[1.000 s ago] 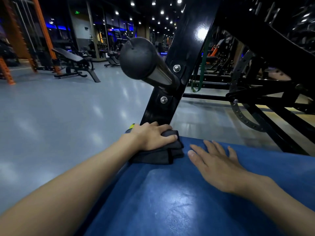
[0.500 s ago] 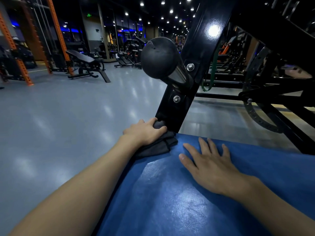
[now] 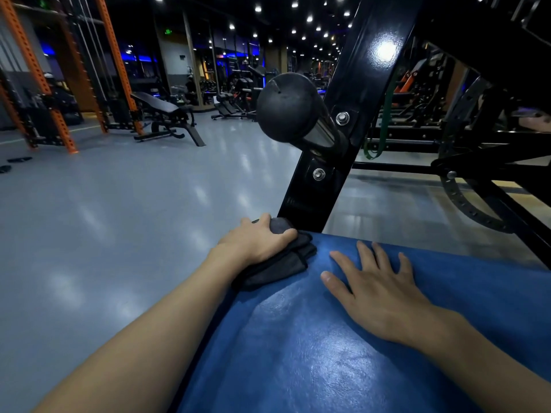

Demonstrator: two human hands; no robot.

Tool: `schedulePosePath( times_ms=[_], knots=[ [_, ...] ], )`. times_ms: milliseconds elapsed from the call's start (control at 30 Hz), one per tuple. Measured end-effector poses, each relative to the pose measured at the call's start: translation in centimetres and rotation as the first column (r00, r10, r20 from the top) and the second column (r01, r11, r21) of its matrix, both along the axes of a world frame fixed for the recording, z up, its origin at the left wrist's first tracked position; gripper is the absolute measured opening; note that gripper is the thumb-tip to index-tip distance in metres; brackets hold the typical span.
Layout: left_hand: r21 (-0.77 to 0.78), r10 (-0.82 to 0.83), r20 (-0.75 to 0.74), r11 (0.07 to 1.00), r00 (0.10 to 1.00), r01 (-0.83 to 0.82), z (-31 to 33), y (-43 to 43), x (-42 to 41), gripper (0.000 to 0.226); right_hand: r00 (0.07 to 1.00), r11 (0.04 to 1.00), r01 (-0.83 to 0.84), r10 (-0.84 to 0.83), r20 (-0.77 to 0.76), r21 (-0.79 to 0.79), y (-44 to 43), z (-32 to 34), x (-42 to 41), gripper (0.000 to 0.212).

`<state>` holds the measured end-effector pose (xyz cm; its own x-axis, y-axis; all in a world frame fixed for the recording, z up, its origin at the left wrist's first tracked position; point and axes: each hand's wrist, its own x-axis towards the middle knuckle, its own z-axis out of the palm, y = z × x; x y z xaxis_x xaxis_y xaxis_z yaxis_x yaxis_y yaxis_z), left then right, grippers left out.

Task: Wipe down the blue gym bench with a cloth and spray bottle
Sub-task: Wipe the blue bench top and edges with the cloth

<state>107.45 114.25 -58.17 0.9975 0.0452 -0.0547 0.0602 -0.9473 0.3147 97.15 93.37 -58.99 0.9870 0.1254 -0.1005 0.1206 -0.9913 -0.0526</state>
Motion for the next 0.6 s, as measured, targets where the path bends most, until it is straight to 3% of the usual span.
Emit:
schedulePosePath(
  times_ms=[200, 400, 600],
  knots=[
    [-0.030, -0.003, 0.034, 1.000, 0.999, 0.004, 0.7, -0.9, 1.5, 0.069, 1.000, 1.000, 0.009, -0.009, 0.000, 0.000, 0.0, 0.0, 0.1, 0.068],
    [-0.157, -0.141, 0.074, 0.976, 0.987, 0.151, 1.3, 1.4, -0.3, 0.094, 1.000, 1.000, 0.007, -0.007, 0.000, 0.006, 0.0, 0.1, 0.0, 0.067],
    [-0.138, -0.173, 0.006, 0.975, 0.985, 0.172, 0.4, 1.4, 0.2, 0.078, 1.000, 1.000, 0.008, -0.008, 0.001, 0.008, 0.0, 0.1, 0.1, 0.067]
  ],
)
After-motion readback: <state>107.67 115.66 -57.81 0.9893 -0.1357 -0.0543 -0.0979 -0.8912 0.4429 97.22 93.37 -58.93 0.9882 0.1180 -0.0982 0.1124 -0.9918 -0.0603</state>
